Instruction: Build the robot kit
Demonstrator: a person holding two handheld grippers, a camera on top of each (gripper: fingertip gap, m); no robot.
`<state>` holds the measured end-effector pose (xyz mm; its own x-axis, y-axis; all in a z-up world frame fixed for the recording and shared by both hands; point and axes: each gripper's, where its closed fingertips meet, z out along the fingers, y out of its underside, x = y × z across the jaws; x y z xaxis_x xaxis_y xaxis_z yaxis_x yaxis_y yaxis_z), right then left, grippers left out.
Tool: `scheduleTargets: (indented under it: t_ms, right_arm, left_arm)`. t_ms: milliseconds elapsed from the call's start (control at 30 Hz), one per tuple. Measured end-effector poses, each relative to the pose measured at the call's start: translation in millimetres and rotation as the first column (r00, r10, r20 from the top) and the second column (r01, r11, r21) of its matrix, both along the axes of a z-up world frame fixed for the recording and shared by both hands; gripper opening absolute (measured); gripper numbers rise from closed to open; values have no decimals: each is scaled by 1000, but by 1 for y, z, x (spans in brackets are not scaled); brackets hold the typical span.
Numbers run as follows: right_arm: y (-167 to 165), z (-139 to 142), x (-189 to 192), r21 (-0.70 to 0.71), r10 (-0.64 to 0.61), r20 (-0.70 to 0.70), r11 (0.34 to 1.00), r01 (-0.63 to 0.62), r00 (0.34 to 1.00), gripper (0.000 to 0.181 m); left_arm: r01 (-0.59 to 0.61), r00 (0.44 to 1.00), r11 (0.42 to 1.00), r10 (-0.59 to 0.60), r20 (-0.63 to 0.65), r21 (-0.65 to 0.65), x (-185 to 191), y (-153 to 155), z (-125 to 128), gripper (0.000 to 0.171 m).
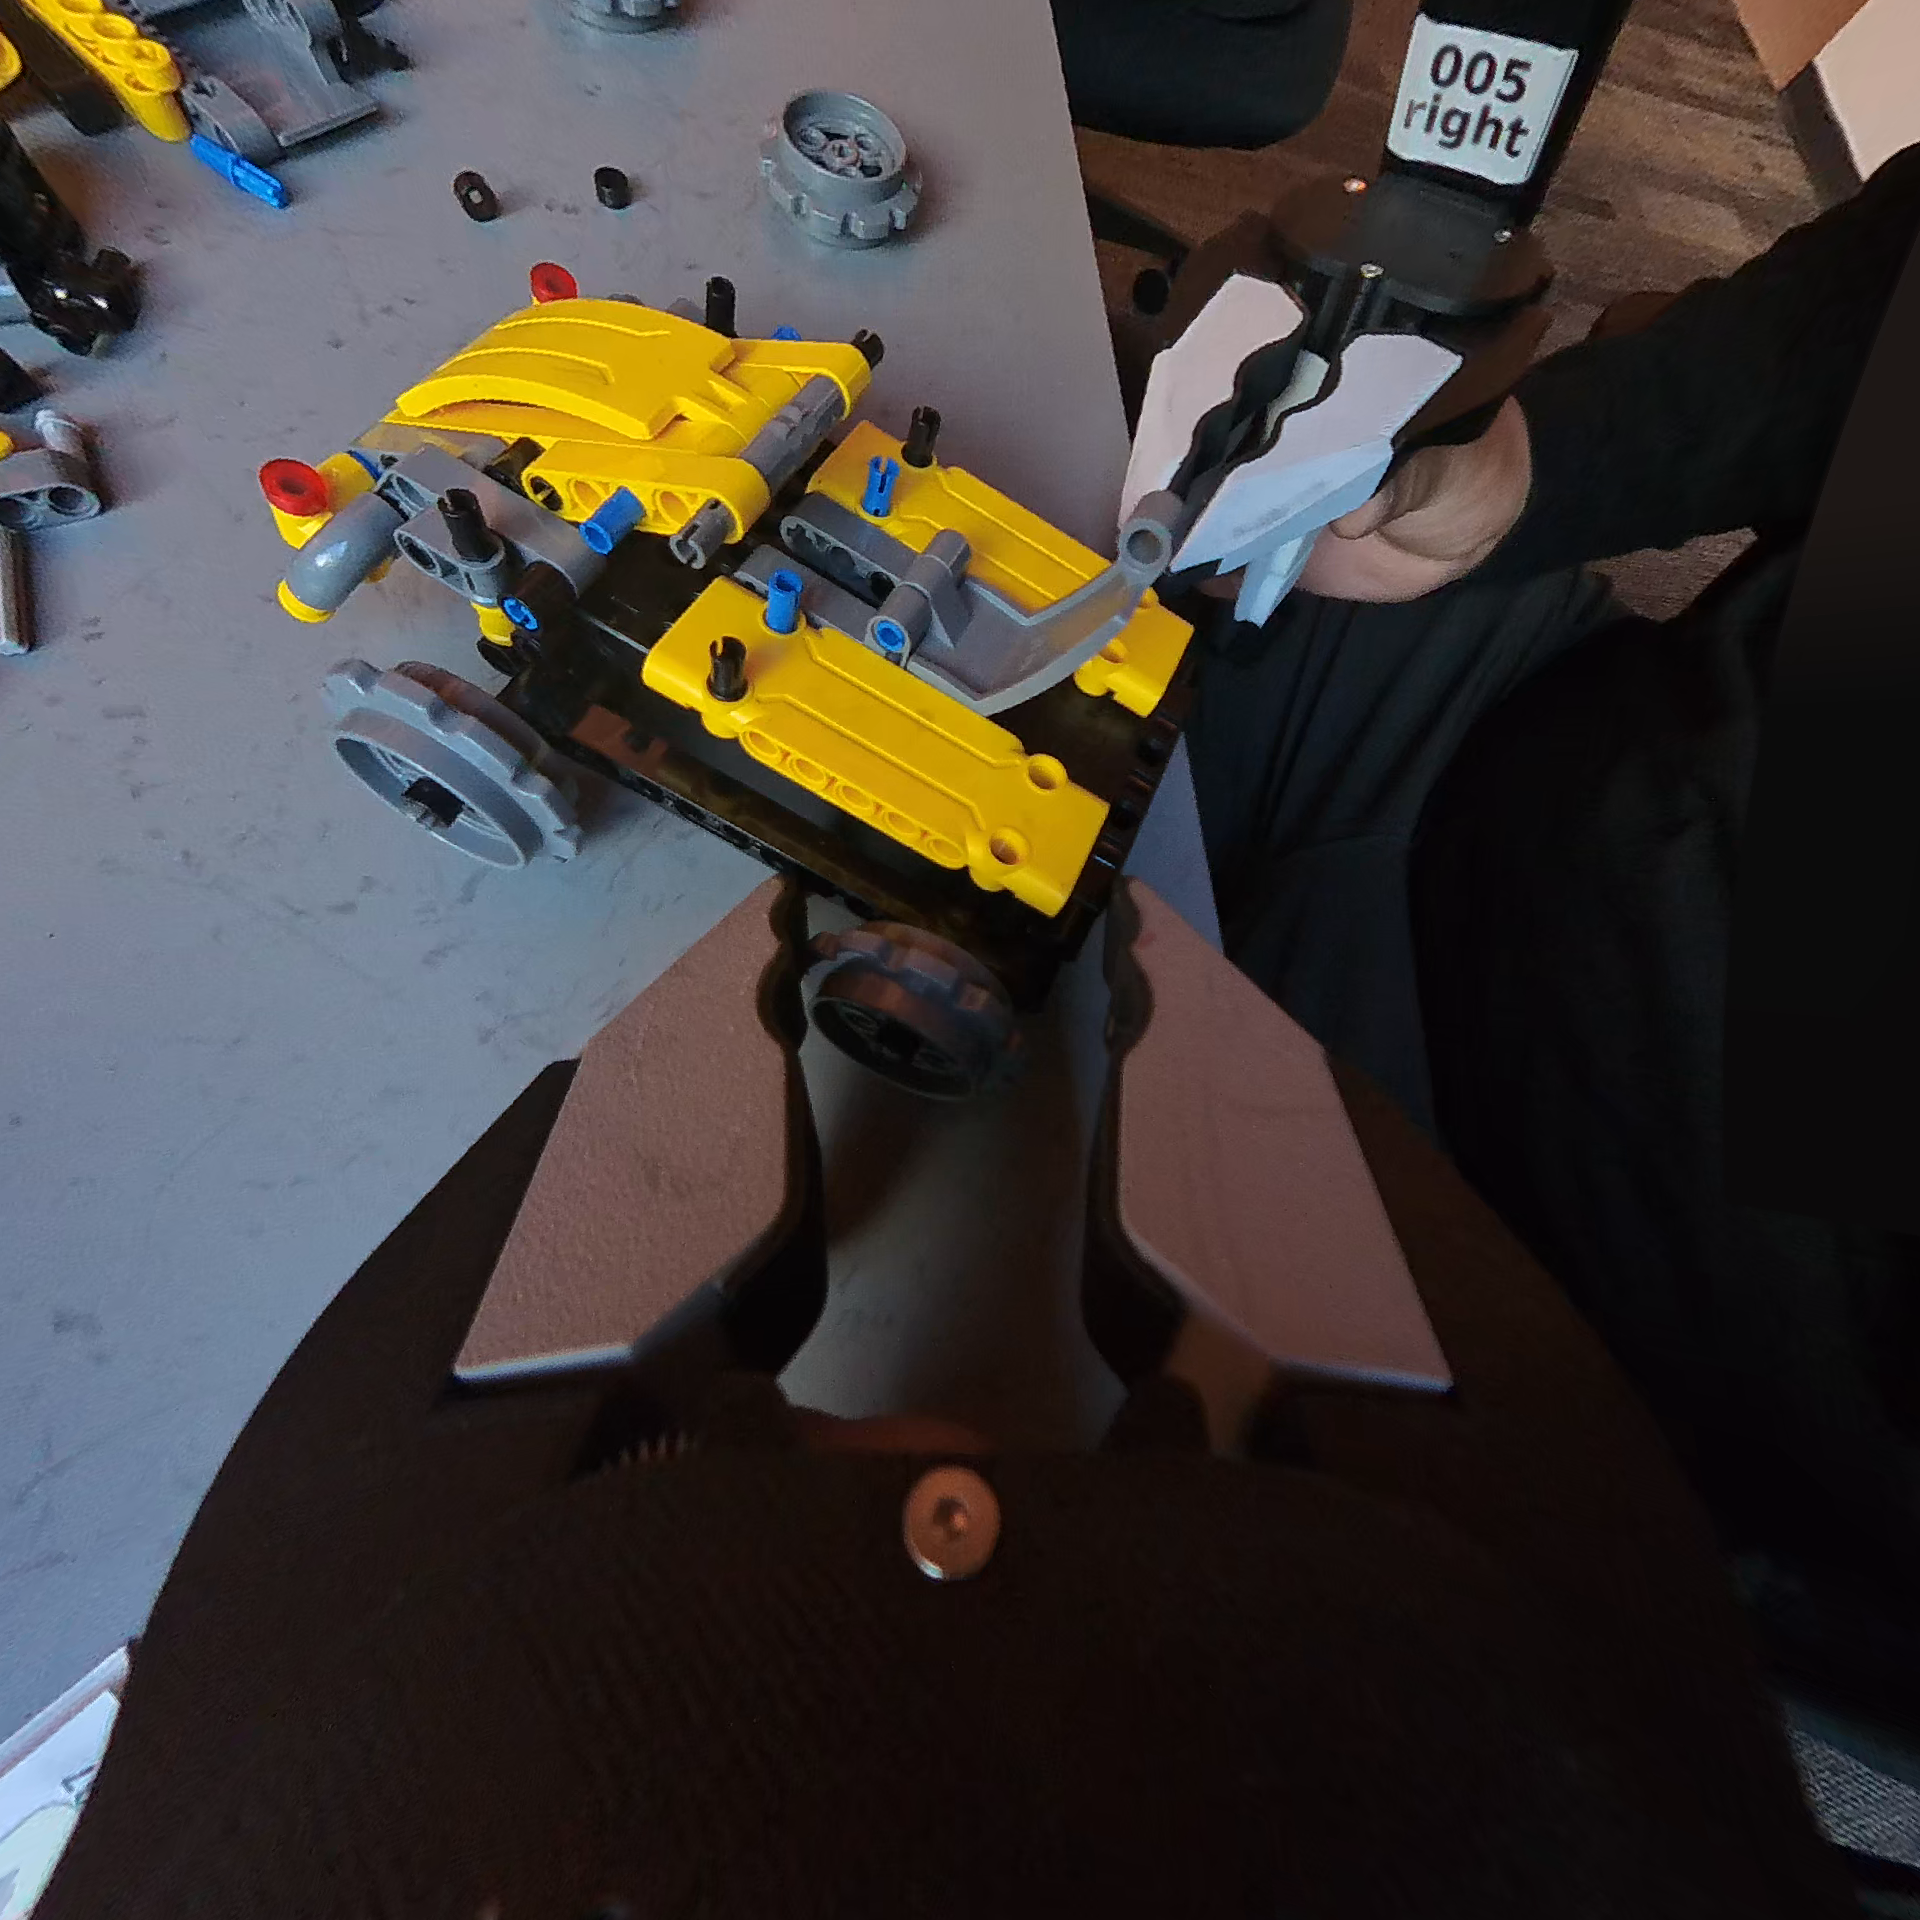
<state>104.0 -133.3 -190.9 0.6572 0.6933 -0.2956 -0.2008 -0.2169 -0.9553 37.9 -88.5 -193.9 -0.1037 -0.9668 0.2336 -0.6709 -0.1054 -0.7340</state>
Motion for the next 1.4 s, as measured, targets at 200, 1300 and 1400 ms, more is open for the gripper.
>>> scheduleTargets:
  t_ms: [200,1300,1400]
  right_arm:
    - [0,-1,-2,-7,52,32,999,-52,998,5]
    - [0,-2,-6,115,124,250,981,-156,960,6]
    - [0,-2,-6,117,124,253,981,-157,960,6]
  left_arm:
    - [6,1000,1000,-6,0,-17,-1,0,0,55]
    - [1,1000,999,-1,3,-44,-4,2,1,55]
    - [2,1000,999,-2,3,-46,-4,2,0,55]
